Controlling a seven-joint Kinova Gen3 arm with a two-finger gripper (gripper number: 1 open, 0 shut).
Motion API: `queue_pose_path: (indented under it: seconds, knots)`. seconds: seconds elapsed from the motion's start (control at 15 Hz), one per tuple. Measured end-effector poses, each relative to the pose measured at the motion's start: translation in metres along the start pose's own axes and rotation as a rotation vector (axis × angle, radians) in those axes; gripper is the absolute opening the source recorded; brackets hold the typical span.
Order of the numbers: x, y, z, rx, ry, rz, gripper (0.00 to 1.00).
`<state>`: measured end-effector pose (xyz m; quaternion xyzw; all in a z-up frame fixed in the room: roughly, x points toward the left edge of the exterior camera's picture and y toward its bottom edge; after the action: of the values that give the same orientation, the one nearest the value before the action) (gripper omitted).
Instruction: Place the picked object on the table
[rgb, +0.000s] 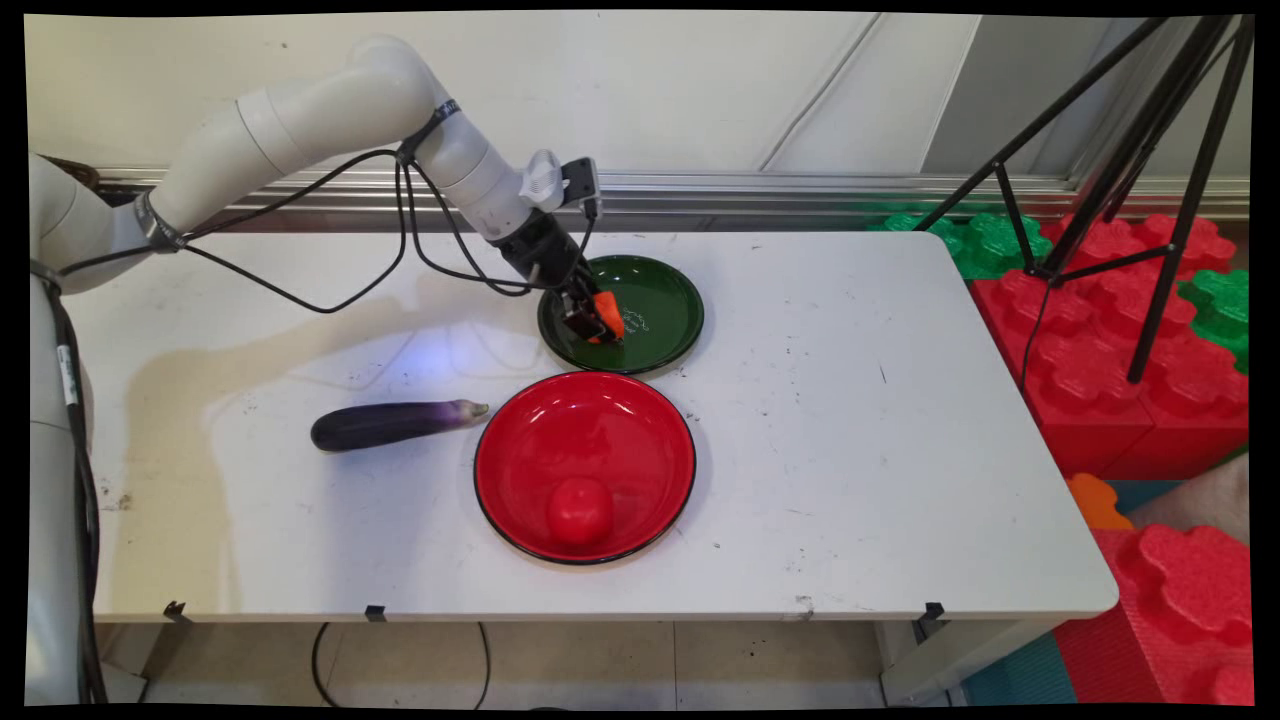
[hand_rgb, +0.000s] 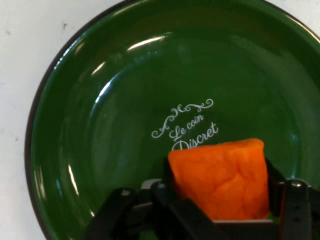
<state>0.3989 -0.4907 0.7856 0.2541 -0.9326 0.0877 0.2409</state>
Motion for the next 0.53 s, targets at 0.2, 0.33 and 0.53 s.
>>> queue_pose_path:
  seconds: [0.2, 0.33, 0.53]
  knots:
    - [0.001, -0.002, -0.002, 0.009, 0.003, -0.003, 0.0]
    - [0.0, -0.003, -0.007, 0.017, 0.004, -0.014, 0.0]
    - [-0.001, -0.003, -0.019, 0.029, 0.012, -0.031, 0.0]
